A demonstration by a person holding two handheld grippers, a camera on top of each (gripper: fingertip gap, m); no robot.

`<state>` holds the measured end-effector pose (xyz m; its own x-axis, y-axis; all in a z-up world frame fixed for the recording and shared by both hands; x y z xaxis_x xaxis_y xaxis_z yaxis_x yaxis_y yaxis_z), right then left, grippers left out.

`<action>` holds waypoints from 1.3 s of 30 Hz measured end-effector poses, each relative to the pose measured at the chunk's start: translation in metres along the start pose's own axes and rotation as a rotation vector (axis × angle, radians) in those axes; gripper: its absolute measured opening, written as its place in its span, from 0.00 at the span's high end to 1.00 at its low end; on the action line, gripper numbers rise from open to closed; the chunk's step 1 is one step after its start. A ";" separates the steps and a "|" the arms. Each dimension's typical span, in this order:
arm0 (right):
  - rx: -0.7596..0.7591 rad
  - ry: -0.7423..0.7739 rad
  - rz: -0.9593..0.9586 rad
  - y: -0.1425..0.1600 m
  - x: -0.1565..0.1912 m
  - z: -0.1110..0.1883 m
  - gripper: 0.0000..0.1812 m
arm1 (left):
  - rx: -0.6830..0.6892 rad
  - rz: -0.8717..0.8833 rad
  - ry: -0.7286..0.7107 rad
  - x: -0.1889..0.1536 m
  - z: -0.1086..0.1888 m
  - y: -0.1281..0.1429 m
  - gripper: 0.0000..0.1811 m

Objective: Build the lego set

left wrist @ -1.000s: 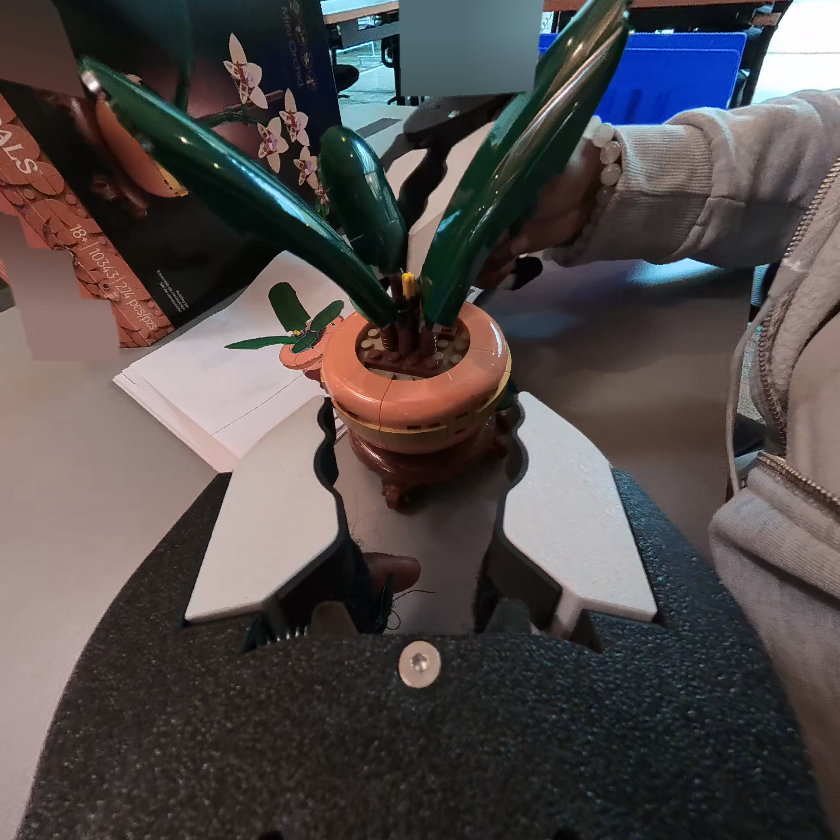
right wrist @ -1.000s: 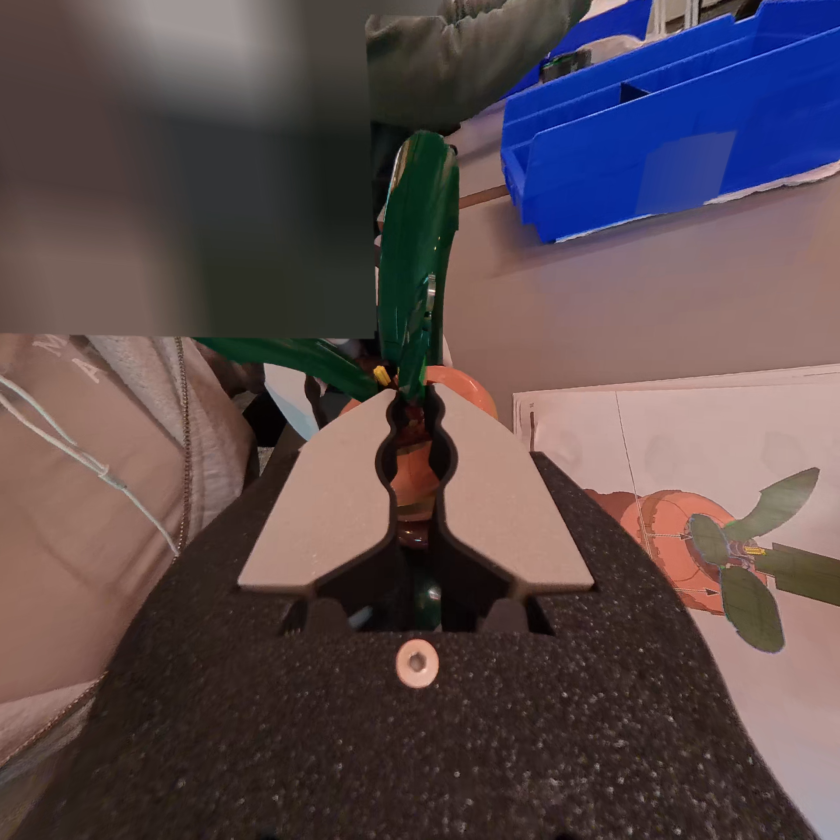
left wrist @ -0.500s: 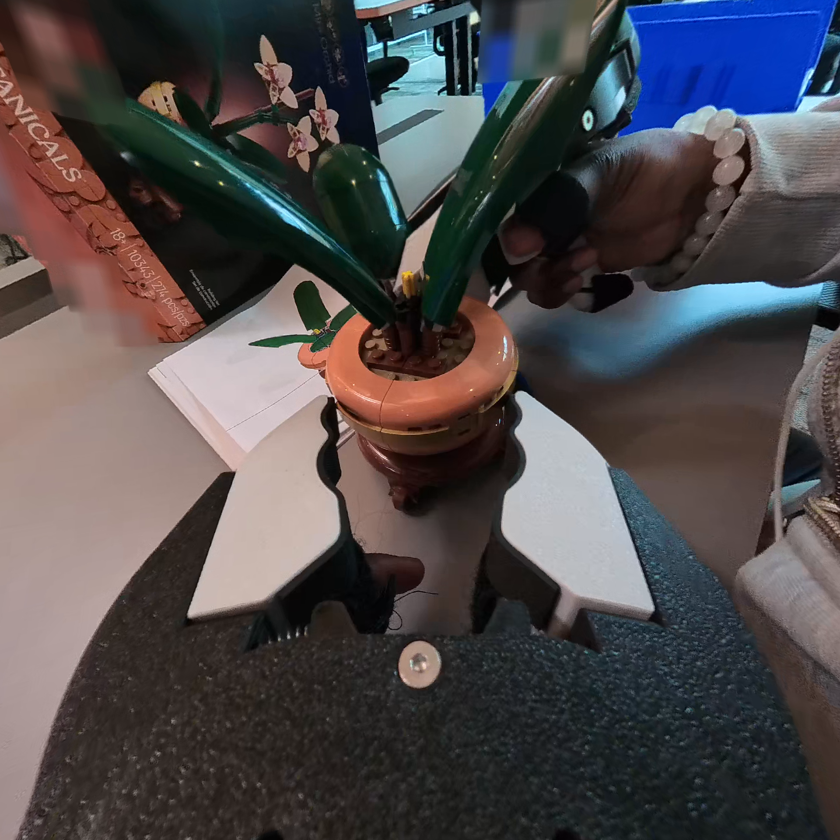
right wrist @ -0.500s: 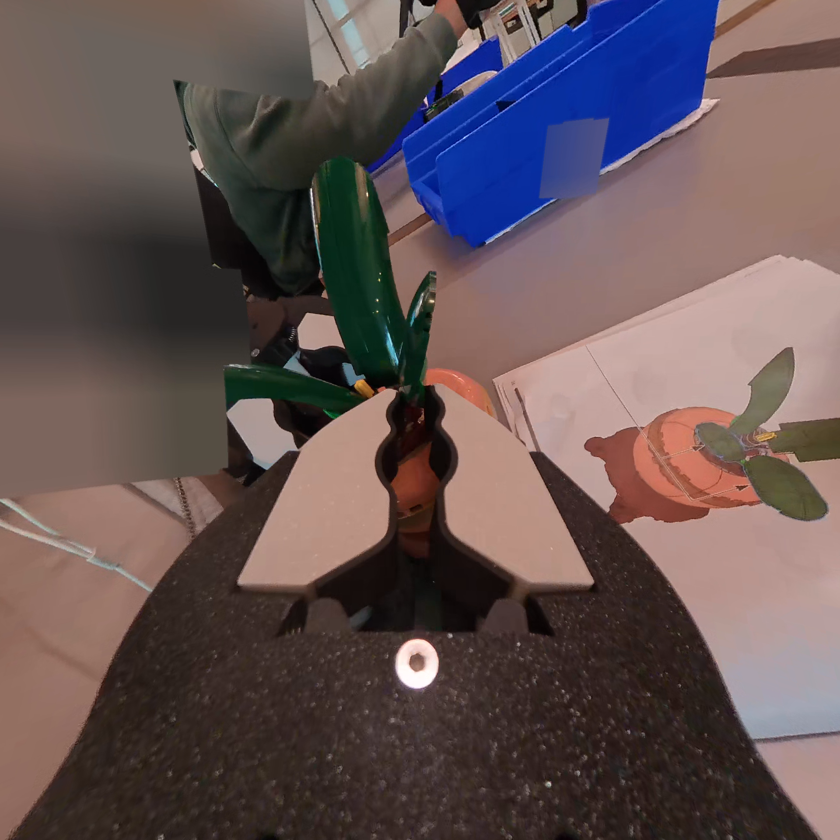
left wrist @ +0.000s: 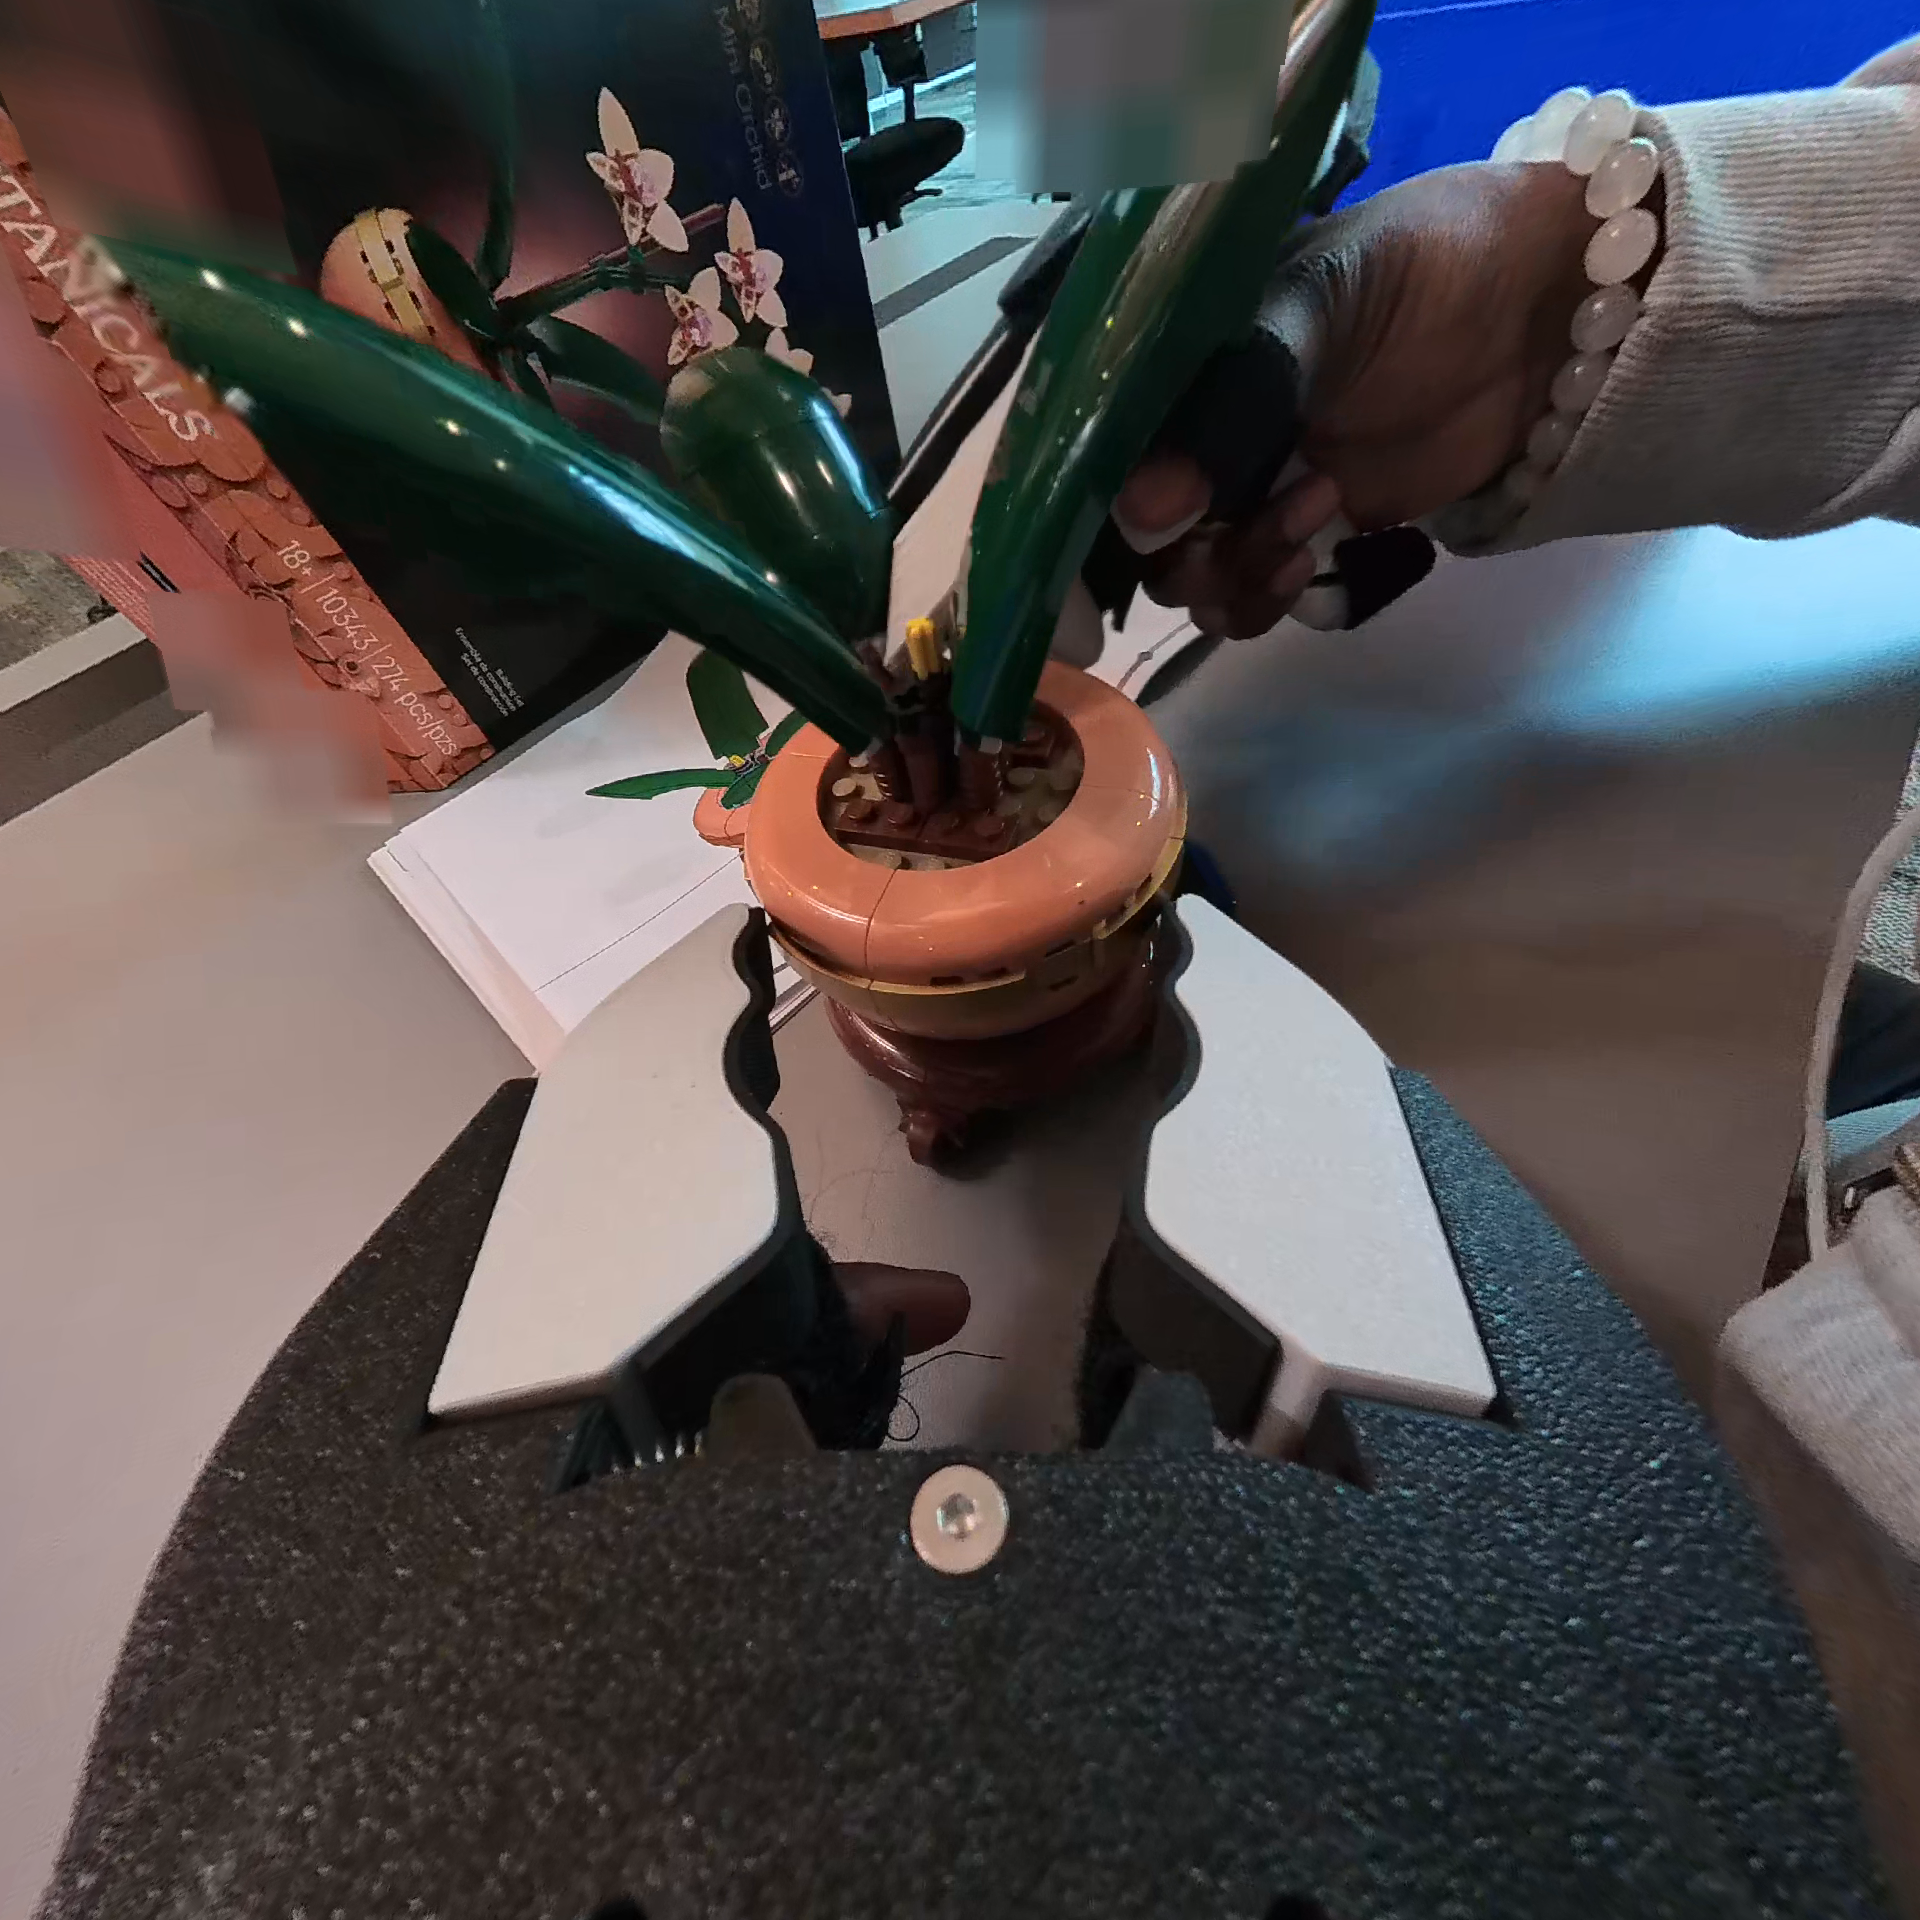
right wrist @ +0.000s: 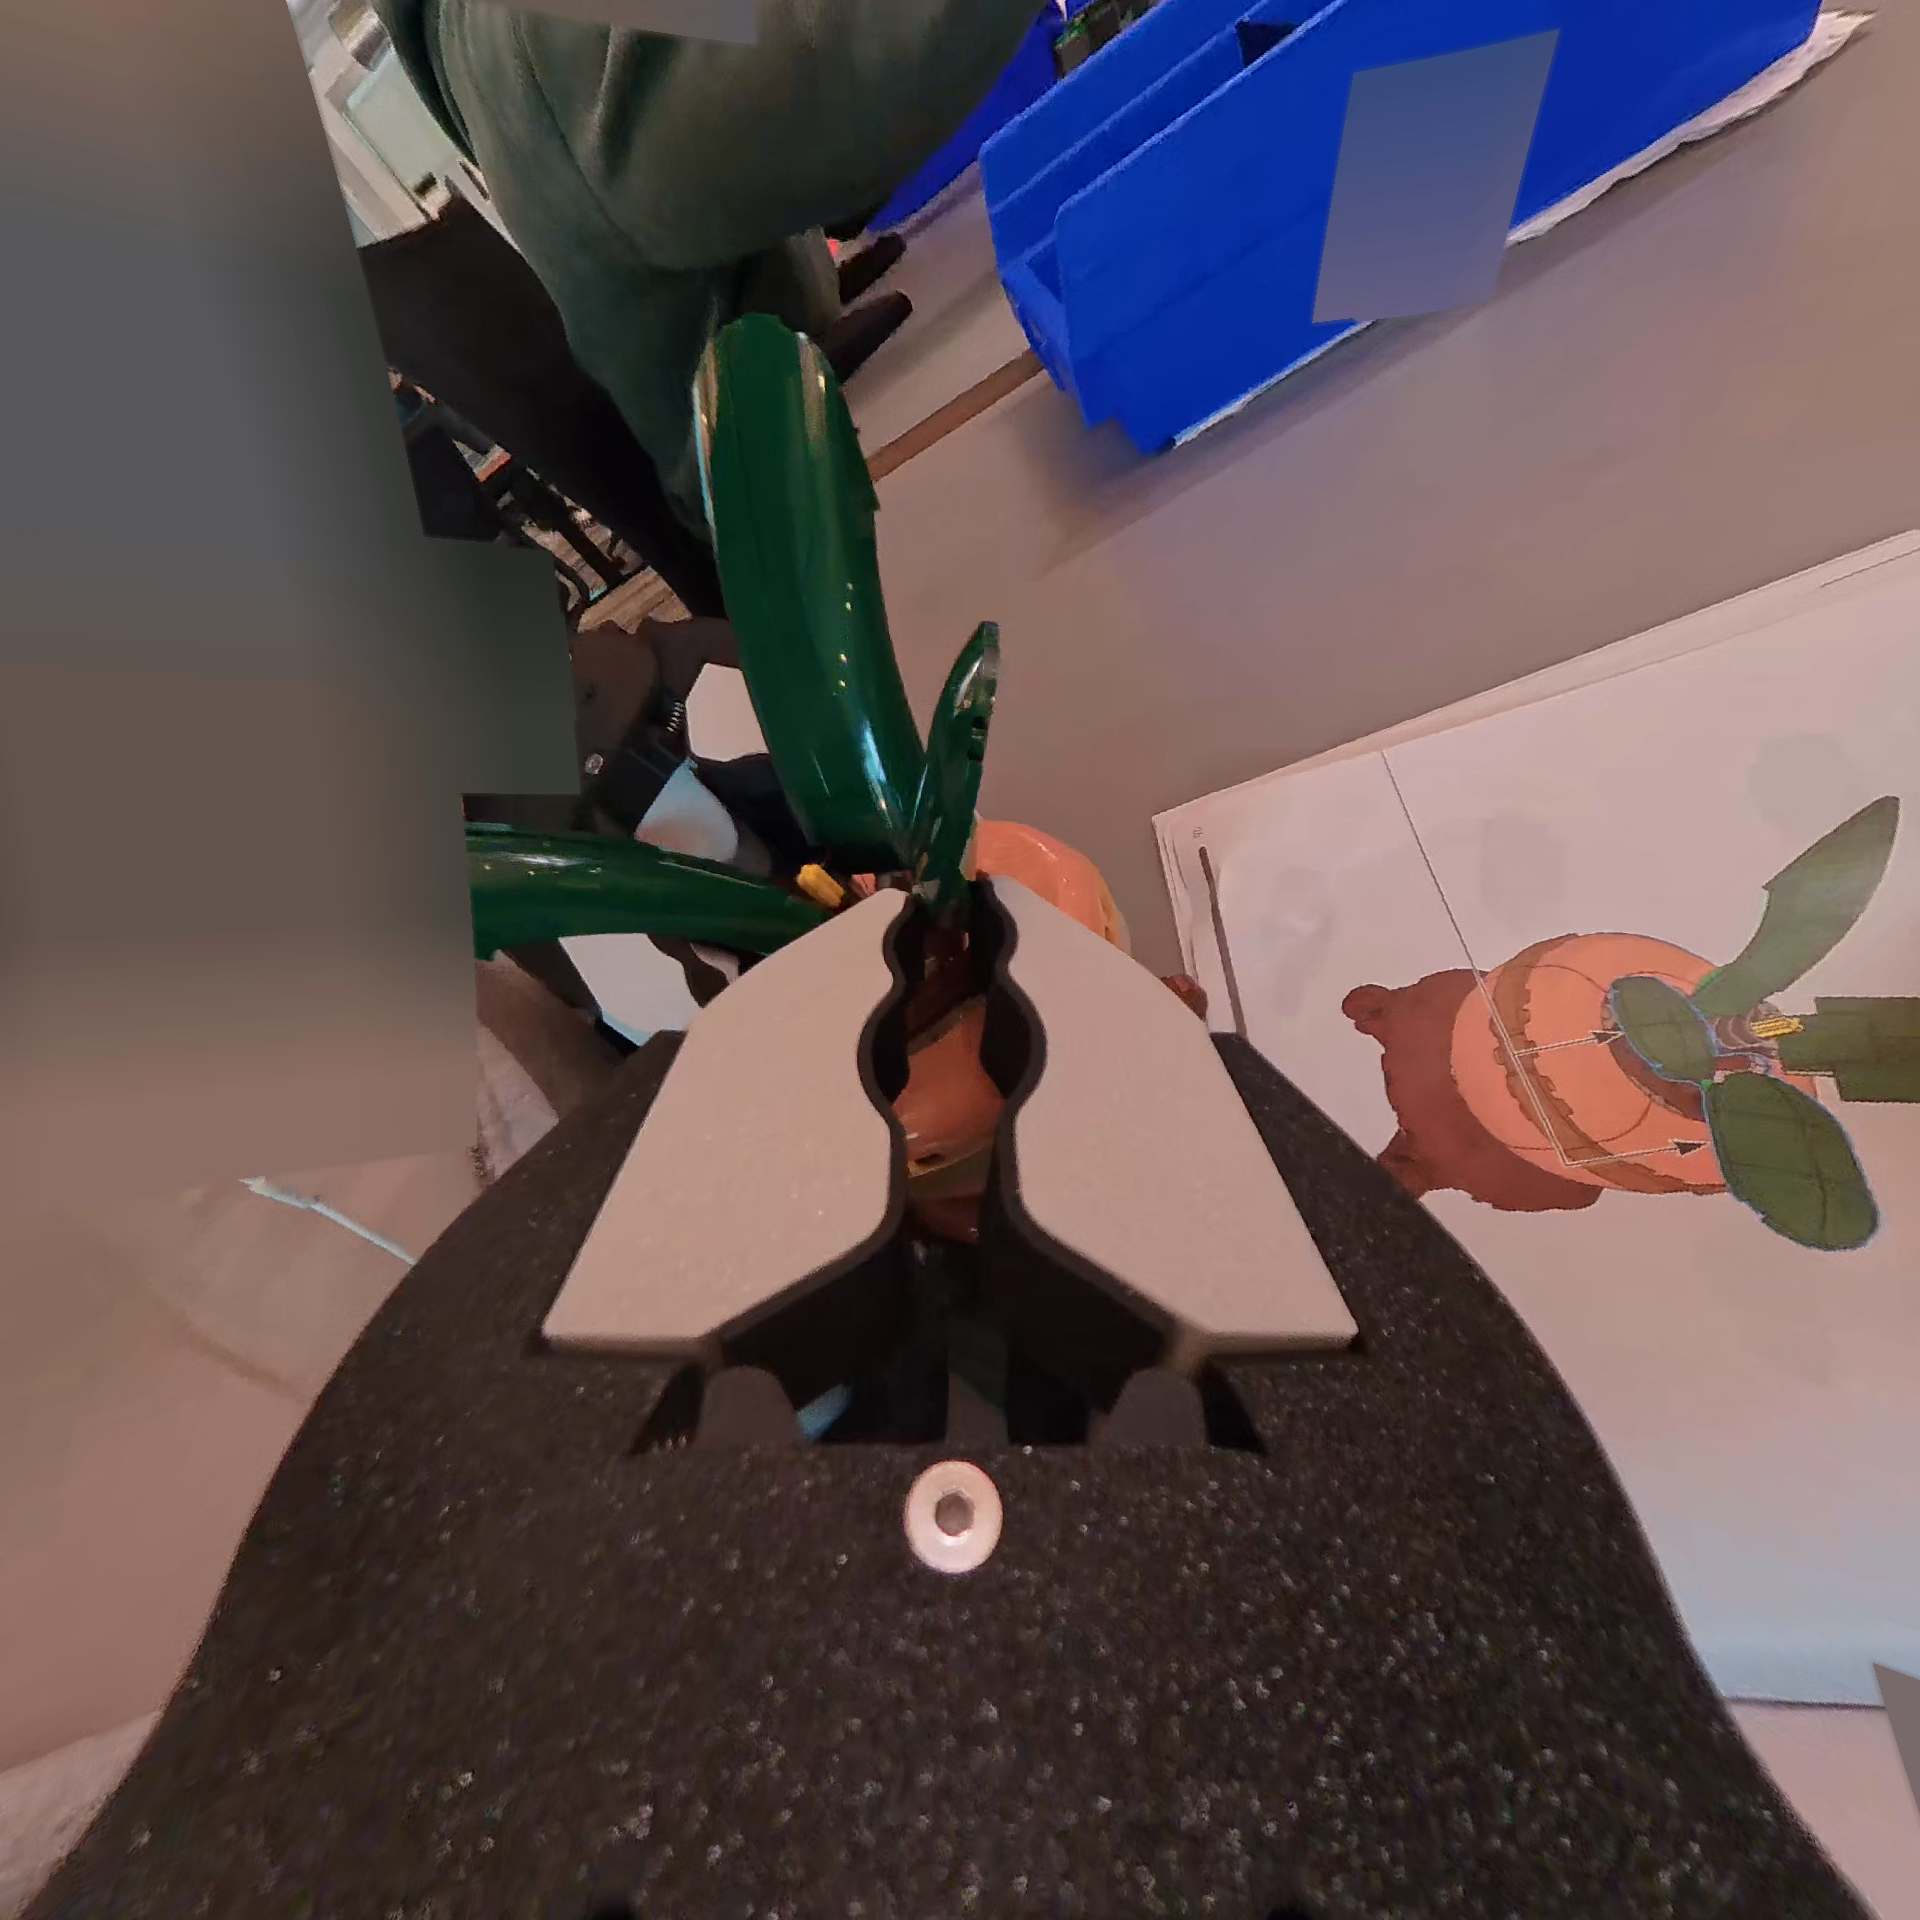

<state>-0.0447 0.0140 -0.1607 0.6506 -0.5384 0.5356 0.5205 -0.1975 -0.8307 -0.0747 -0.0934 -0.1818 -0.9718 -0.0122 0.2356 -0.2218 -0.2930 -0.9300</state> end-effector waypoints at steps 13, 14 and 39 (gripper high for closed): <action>-0.021 -0.103 -0.108 0.000 -0.004 0.001 0.95 | -0.008 -0.023 -0.007 -0.002 -0.001 -0.001 0.61; -0.025 -0.107 -0.114 0.000 -0.004 0.001 0.95 | -0.008 -0.024 -0.008 -0.002 -0.001 -0.001 0.61; 0.282 -0.003 0.176 -0.007 0.004 0.000 0.95 | -0.016 -0.046 -0.016 -0.003 -0.003 -0.001 0.61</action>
<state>-0.0456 0.0133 -0.1530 0.7455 -0.5418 0.3882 0.5321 0.1331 -0.8361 -0.0719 -0.0905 -0.1821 -0.9592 -0.0144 0.2823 -0.2674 -0.2778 -0.9227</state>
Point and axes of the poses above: each gripper's, where its closed fingertips meet, z back along the fingers, y out of its underside, x = y × z across the jaws, the point moved 5 cm from there along z, back along the fingers, and after that the axes turned 12 degrees about -y, right-handed, at the moved point
